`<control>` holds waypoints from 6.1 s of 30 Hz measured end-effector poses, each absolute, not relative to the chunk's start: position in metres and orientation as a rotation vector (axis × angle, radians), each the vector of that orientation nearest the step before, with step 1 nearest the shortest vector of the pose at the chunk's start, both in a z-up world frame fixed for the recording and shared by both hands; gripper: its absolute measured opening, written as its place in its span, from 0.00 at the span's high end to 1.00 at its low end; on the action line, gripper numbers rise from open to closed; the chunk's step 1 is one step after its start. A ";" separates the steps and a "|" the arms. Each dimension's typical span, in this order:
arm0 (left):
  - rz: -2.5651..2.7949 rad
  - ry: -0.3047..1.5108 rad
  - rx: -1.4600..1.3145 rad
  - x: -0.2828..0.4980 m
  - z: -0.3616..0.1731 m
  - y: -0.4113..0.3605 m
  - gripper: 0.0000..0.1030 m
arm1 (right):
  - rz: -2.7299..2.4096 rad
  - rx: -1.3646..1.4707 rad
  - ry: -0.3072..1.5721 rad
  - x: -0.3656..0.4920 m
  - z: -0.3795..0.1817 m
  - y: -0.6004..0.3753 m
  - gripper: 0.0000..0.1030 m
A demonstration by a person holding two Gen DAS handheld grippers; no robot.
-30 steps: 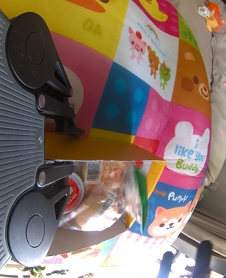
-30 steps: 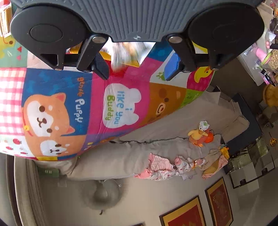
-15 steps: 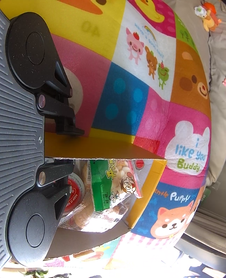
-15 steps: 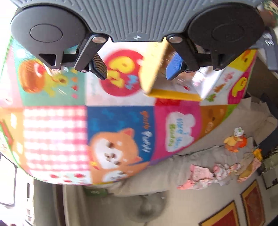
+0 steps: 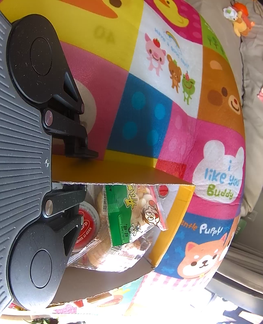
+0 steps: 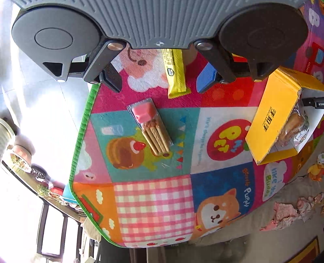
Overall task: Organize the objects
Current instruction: 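Grasp the clear cup of stick biscuits with the right tool, then carry the biscuit cup over the yellow box and release it inside, then grasp the yellow stick snack on the mat with the right tool, then carry the yellow stick snack over the yellow box to drop it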
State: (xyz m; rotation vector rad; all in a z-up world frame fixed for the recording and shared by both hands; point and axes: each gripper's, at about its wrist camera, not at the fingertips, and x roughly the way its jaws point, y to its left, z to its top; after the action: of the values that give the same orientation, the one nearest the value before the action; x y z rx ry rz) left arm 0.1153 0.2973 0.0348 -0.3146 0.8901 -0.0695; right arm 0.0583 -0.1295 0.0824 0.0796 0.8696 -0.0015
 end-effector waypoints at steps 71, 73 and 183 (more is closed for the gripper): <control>-0.073 0.887 -0.317 0.115 0.035 0.297 0.86 | 0.539 0.002 0.627 -0.010 0.213 -0.023 0.70; -0.072 0.887 -0.319 0.116 0.035 0.297 0.86 | 0.553 0.006 0.622 -0.011 0.214 -0.017 0.70; -0.078 0.875 -0.308 0.113 0.033 0.297 0.87 | 0.390 0.023 0.797 -0.001 0.117 -0.025 0.77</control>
State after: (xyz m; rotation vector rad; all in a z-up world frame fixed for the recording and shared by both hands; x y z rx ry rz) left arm 0.1133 0.2968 0.0334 -0.3079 0.8754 -0.0775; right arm -0.0008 -0.0252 0.1165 0.0227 0.7970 0.3903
